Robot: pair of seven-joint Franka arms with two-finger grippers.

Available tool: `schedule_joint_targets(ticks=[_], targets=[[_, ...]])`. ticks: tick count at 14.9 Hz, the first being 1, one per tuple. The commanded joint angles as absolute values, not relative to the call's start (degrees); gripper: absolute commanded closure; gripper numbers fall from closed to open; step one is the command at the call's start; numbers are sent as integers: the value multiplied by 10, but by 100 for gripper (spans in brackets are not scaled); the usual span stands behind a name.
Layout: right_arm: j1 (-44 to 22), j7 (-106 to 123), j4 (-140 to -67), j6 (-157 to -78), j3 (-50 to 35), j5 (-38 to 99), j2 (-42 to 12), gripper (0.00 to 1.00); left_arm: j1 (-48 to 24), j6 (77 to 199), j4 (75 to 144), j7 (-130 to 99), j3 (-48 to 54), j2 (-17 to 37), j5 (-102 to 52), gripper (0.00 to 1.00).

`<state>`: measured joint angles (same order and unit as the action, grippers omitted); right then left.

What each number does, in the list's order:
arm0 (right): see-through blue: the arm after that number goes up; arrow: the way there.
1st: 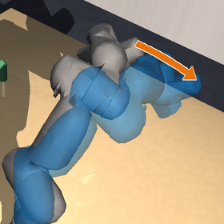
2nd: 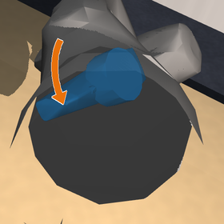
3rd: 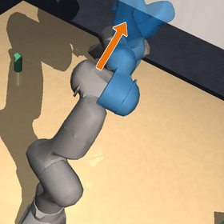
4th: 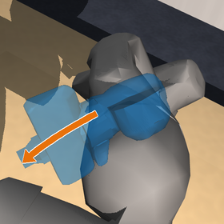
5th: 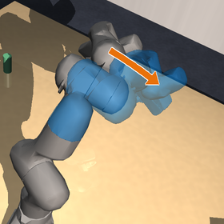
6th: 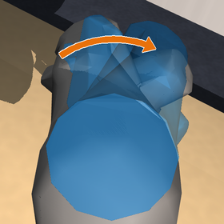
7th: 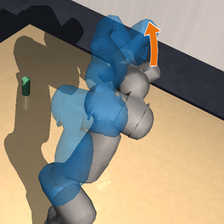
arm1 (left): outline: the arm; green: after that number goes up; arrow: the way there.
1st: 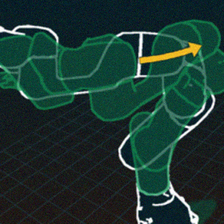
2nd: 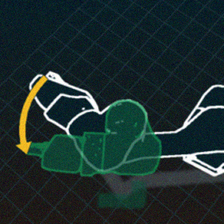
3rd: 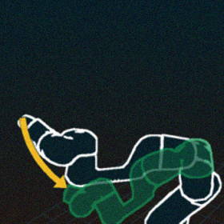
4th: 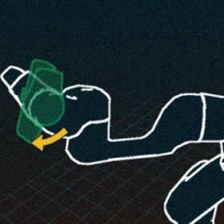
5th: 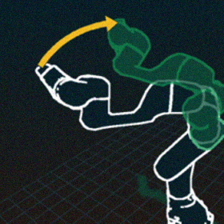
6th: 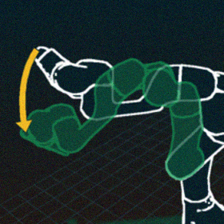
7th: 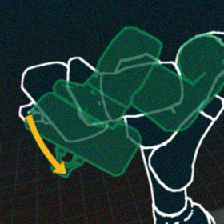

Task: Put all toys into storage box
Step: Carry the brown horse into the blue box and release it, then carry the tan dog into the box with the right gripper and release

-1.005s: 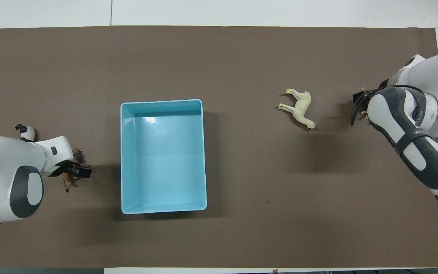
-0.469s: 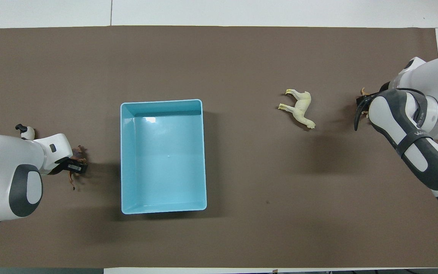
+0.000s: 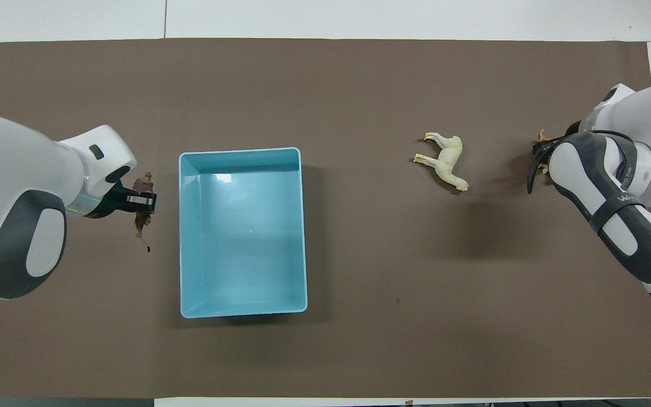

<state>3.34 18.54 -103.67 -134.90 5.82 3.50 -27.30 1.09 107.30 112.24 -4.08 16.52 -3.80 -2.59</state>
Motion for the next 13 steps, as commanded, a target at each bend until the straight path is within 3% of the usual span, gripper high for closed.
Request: schedule_joint_targets(ticks=[1, 2, 3, 4, 9, 13], targets=[[39, 185, -1023, -1320, 55, 42, -265, 100, -48, 1039, 1095, -141, 157, -32, -25, 100], [38, 185, -1009, -1294, 56, 40, -258, 100, -77, 1043, 1099, -185, 157, -34, -25, 100], [36, 185, -1002, -1271, 56, 39, -246, 100, -91, 1046, 1100, -205, 157, -36, -25, 58], [33, 185, -998, -1255, 57, 34, -230, 100, -93, 1046, 1099, -201, 157, -36, -25, 1], [17, 155, -958, -1137, 55, 34, -157, 100, -76, 1045, 1095, -131, 149, -33, -23, 0], [-88, -83, -812, -960, 55, 34, -165, 100, 83, 1098, 1089, 103, 149, -22, 1, 0]])
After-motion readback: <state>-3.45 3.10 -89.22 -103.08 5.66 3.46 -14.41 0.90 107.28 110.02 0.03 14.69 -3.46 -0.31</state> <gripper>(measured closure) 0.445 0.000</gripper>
